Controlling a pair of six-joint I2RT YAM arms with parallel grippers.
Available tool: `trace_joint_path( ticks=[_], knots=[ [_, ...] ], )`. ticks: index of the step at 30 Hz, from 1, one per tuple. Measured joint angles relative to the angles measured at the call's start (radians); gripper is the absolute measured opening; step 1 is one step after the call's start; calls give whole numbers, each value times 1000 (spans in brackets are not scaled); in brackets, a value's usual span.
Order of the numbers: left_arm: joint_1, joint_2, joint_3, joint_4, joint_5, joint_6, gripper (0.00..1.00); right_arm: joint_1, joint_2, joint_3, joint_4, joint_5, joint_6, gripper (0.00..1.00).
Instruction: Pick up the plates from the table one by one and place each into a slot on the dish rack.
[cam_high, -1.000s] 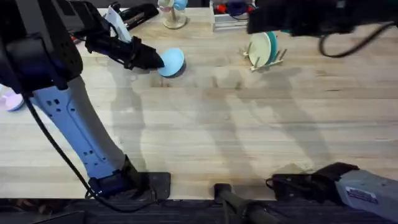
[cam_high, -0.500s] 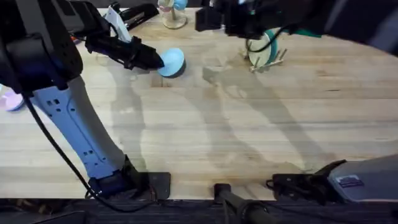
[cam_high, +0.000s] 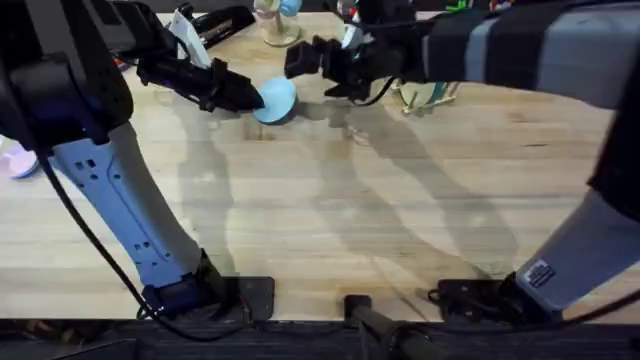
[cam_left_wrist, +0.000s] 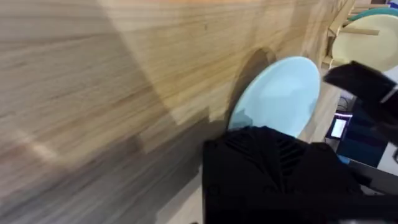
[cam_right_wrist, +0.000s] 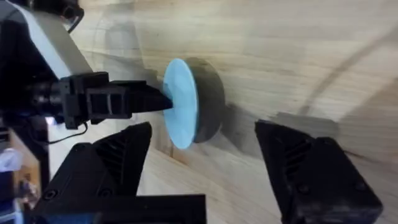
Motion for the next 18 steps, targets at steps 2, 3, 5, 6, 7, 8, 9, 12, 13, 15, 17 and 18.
trace_joint_path(
  ticks=[2,3,5,6,7,8,9,12,13,15,17,18],
  knots=[
    [0,0,0,0,0,0,42,14,26,0,35,-6,28,995],
    [0,0,0,0,0,0,42,22,40,0,51,-9,45,994],
    [0,0,0,0,0,0,42,41,64,0,81,-13,79,994],
    [0,0,0,0,0,0,42,49,74,0,91,-15,94,995],
    [0,0,0,0,0,0,42,57,84,0,102,-17,110,995],
    [0,0,0,0,0,0,43,66,94,0,116,-20,127,995],
    [0,0,0,0,0,0,43,73,101,0,127,-19,135,995],
    [0,0,0,0,0,0,43,87,108,2,169,-22,162,995],
    [0,0,0,0,0,0,43,92,111,3,174,-23,170,995],
    [0,0,0,0,0,0,43,105,117,3,175,-19,176,995],
    [0,0,0,0,0,0,43,110,117,4,179,-10,180,994],
    [0,0,0,0,0,0,42,110,117,4,179,-10,181,991]
  ],
)
